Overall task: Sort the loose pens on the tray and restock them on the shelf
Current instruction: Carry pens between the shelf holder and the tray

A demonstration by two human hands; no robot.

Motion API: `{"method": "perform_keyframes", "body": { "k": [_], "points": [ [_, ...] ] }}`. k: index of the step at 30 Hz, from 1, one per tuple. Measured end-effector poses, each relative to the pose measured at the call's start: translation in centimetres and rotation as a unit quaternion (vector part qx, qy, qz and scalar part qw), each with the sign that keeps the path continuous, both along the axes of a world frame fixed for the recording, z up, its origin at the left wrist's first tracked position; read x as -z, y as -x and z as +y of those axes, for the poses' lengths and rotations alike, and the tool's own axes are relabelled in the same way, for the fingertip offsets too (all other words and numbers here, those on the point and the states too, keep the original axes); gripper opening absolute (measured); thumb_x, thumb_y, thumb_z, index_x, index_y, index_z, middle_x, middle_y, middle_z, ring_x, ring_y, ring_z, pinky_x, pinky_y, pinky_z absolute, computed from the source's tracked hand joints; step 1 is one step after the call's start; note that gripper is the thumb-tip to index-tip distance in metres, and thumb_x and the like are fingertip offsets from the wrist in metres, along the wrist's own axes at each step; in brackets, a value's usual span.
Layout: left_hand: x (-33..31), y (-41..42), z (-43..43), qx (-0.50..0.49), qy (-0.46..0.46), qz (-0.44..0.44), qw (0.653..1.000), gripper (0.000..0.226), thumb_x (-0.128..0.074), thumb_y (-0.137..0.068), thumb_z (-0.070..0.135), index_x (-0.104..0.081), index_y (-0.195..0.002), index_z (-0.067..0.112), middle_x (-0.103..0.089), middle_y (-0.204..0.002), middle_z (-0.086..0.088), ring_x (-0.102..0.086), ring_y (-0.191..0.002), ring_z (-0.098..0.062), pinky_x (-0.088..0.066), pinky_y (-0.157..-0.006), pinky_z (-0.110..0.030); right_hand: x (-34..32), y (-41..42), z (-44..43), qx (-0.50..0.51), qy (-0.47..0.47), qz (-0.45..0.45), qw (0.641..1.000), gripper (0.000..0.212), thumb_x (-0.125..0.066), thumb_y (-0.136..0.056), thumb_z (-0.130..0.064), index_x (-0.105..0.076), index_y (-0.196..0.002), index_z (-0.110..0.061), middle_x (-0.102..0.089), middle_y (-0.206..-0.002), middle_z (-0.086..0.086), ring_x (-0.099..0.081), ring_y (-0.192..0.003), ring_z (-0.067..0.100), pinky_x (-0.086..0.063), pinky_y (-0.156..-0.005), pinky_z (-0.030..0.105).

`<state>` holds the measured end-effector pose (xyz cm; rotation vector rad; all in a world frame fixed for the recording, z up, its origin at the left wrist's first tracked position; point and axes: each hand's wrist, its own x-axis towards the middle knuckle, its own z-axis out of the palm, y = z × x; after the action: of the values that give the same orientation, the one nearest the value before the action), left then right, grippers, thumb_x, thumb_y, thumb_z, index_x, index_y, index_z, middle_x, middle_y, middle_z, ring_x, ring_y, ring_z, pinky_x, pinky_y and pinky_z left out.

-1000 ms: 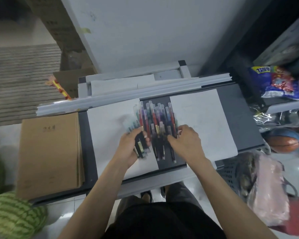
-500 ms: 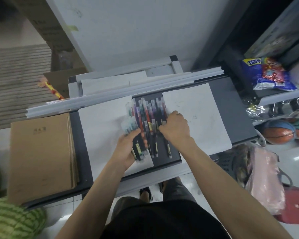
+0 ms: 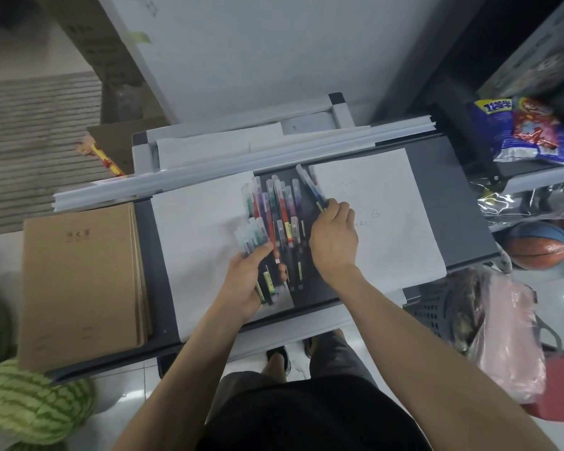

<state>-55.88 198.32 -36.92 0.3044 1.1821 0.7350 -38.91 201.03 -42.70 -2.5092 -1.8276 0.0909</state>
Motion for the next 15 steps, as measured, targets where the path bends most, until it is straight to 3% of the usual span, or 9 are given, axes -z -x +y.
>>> {"method": "perform_keyframes", "body": {
  "k": [4,10,15],
  "points": [
    [0.05,-0.03,-0.38,-0.003,-0.006,0.006,1.0,0.008,-0.06,-0.103,0.012,-0.063,-0.104,0.005,-0.061,-0.079,-0.009,-0.059,-0.062,-0.025,-0.055,-0.057,-0.036,0.16,0.03,0.06,0.048,-0.085,0.041,0.994,0.021,-0.056,-0.103,-0.015,-0.06,-0.116,0.001,-0.062,-0.097,0.016,-0.061,-0.085,0.028,-0.051,-0.052,0.031],
    [-0.13,0.29,-0.81,-0.001,-0.007,0.012,1.0,0.008,-0.063,-0.102,0.014,-0.065,-0.105,0.006,-0.065,-0.079,-0.008,-0.061,-0.064,-0.026,-0.055,-0.055,-0.035,0.71,-0.1,0.15,0.052,-0.12,0.065,0.989,0.022,-0.054,-0.105,-0.018,-0.06,-0.111,0.002,-0.062,-0.099,0.017,-0.063,-0.088,0.03,-0.055,-0.054,0.035],
    [-0.25,0.38,-0.98,0.021,-0.008,0.007,1.0,0.017,-0.065,-0.101,0.017,-0.06,-0.107,0.003,-0.055,-0.087,-0.02,-0.058,-0.064,-0.03,-0.052,-0.047,-0.033,-0.03,0.35,0.0,0.074,-0.183,0.14,0.97,0.022,-0.049,-0.108,-0.017,-0.057,-0.113,0.003,-0.065,-0.092,0.015,-0.064,-0.08,0.029,-0.051,-0.055,0.033]
  ]
}}
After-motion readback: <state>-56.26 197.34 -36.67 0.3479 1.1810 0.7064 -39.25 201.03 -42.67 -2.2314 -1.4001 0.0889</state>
